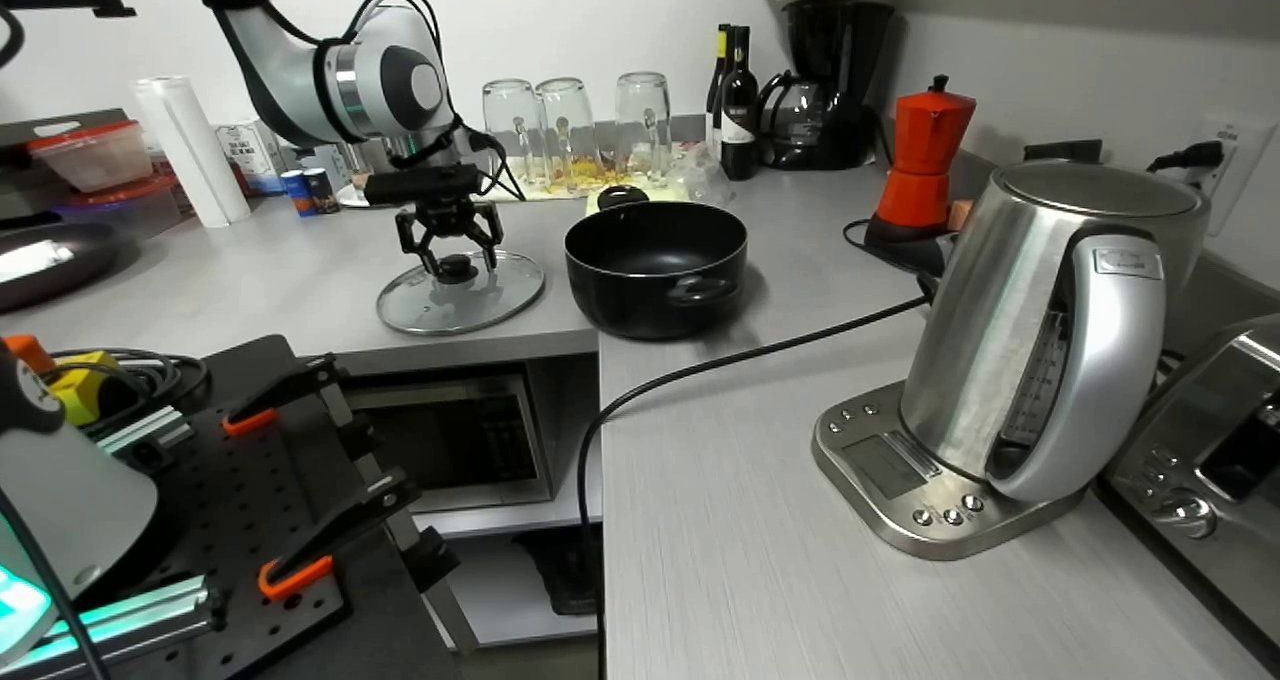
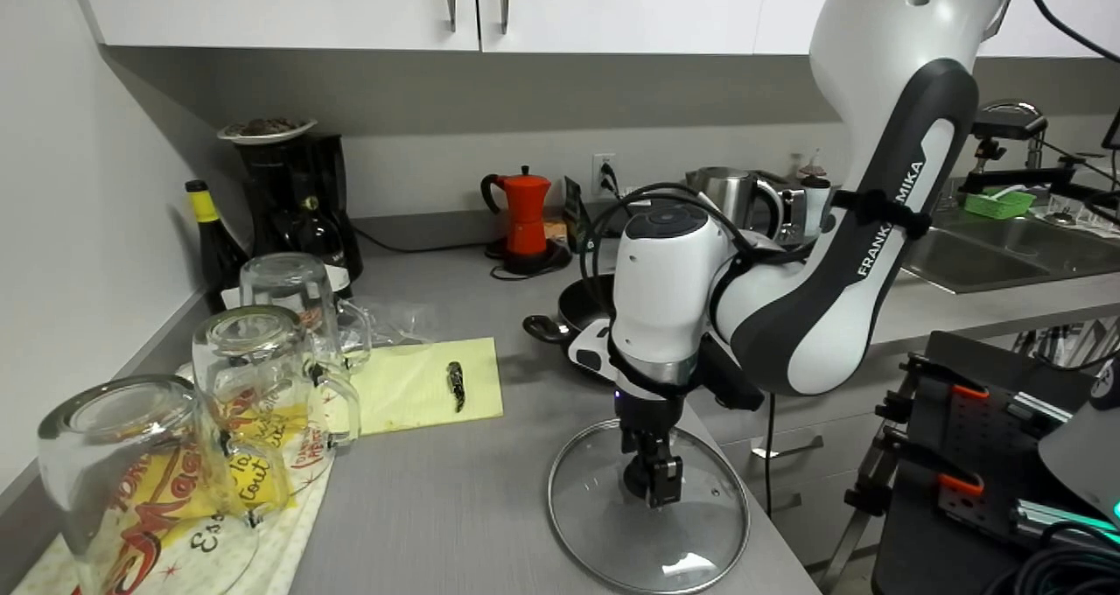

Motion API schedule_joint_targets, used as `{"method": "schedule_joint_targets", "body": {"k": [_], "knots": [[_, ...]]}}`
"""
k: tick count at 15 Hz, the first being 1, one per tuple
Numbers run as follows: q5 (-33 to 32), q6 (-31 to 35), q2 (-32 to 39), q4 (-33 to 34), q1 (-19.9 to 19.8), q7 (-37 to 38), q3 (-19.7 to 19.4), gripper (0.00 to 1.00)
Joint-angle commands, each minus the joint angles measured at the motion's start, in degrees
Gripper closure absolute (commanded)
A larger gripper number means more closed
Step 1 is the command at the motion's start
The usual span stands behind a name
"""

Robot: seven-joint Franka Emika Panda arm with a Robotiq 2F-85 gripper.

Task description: Put the lid on the pot

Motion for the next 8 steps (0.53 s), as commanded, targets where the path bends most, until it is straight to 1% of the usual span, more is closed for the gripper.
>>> {"method": "schedule_joint_targets", "body": {"k": [1, 4, 5, 6, 8], "knots": [[-2.4, 1.6, -1.7, -2.1, 1.5, 2.8, -1.9, 0.44], [-3.0, 1.3, -3.0, -2.6, 1.8, 3.7, -2.2, 0.62], [-3.3, 1.3, -3.2, -2.7, 2.0, 3.9, -2.4, 0.63], [-3.5, 1.3, -3.5, -2.8, 2.0, 4.2, -2.5, 0.7], [-4.0, 1.3, -3.9, -3.1, 2.3, 4.9, -3.0, 0.75]]}}
